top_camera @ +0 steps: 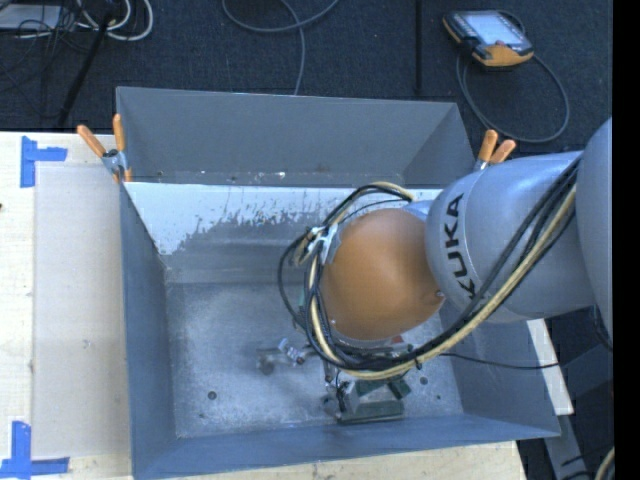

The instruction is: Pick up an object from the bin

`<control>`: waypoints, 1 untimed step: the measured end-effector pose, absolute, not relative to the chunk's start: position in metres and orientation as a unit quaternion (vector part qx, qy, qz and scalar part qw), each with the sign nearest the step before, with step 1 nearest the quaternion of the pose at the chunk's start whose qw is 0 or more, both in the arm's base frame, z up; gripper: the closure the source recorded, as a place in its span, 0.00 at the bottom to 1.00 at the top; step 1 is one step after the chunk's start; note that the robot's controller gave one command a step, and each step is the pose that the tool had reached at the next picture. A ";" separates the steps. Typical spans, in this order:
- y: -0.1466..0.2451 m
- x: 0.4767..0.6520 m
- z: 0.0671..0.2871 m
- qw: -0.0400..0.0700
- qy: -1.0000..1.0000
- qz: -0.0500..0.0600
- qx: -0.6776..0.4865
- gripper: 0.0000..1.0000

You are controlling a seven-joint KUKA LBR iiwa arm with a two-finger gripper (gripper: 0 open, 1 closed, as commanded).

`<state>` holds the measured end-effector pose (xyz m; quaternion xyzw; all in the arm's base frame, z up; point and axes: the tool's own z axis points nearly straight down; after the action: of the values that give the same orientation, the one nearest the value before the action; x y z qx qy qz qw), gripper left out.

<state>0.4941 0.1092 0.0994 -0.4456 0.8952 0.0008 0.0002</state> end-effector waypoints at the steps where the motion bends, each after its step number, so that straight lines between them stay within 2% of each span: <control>1: 0.078 0.499 0.105 0.000 0.921 0.001 -0.389 0.00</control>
Offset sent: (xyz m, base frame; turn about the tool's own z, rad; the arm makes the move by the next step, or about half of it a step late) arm 0.0083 -0.0884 0.0173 0.0535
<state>0.4994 0.0779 0.1046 -0.3887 0.9214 0.0012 -0.0001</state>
